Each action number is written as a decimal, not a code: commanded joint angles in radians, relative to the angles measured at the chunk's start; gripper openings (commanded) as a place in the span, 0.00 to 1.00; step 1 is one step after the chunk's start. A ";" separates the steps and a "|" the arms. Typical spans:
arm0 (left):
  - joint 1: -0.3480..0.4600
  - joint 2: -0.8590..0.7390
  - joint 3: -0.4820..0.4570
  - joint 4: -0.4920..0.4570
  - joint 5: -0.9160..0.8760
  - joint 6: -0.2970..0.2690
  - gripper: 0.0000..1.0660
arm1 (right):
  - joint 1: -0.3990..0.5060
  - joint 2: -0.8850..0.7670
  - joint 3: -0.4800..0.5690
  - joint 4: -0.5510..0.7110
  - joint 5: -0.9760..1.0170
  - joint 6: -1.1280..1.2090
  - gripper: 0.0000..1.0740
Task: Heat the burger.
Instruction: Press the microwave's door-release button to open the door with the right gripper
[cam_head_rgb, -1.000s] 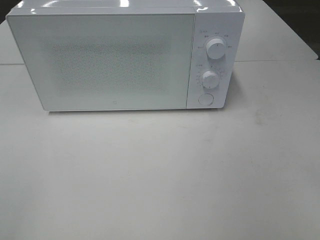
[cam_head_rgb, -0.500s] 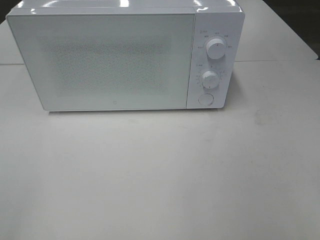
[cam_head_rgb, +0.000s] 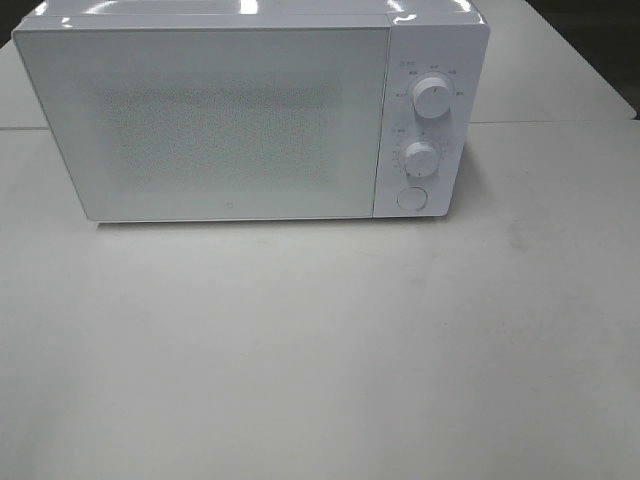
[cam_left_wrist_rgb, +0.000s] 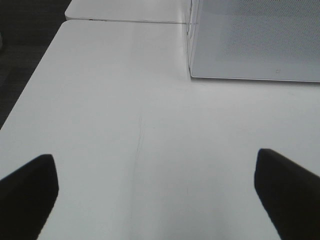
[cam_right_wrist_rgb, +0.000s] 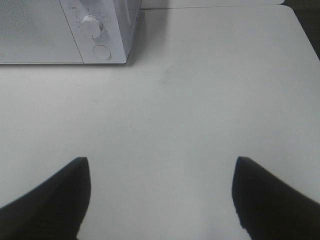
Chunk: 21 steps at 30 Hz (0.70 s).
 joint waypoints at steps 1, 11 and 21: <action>0.003 -0.022 0.002 -0.002 -0.010 0.000 0.94 | -0.005 -0.025 -0.002 -0.004 -0.011 -0.009 0.70; 0.003 -0.022 0.002 -0.002 -0.010 0.000 0.94 | -0.005 0.137 -0.023 -0.010 -0.065 -0.009 0.70; 0.003 -0.022 0.002 -0.002 -0.010 0.000 0.94 | -0.005 0.326 -0.027 -0.002 -0.302 -0.009 0.70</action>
